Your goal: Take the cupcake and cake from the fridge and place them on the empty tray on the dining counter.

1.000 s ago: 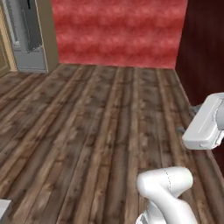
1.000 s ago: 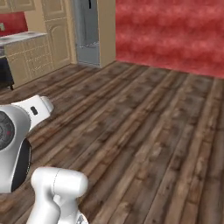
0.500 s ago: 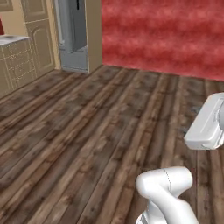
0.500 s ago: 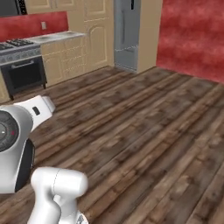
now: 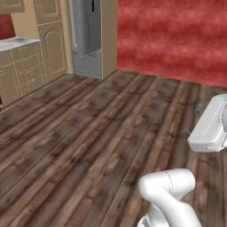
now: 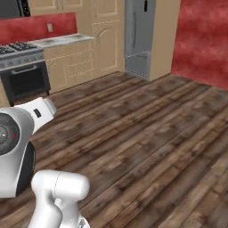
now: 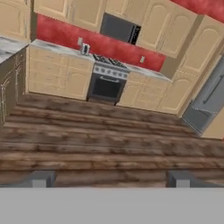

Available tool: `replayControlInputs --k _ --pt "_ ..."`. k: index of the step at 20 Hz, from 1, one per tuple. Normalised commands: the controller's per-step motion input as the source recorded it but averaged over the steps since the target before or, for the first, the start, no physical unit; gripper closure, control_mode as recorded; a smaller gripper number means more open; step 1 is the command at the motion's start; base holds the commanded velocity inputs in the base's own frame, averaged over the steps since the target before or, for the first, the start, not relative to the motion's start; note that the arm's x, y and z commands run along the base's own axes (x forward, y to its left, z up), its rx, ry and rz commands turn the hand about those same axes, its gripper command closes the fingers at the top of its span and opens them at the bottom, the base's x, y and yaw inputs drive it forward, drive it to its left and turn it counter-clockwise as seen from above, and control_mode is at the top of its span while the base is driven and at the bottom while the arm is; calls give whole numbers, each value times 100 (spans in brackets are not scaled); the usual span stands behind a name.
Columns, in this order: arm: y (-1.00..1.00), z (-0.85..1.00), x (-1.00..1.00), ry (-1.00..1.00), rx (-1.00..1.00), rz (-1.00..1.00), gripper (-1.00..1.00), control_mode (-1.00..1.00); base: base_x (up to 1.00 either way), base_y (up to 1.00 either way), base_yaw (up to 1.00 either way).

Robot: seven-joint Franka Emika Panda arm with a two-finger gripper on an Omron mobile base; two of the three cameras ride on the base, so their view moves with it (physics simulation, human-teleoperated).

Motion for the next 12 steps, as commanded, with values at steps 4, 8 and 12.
replayControlInputs --k 4,8,12 --pt "0 0 0 0 0 0 -100 100 100 6 -9" --pt "0 0 0 0 0 0 -100 100 100 30 -39" --pt "0 0 0 0 0 0 -100 100 100 58 -47"
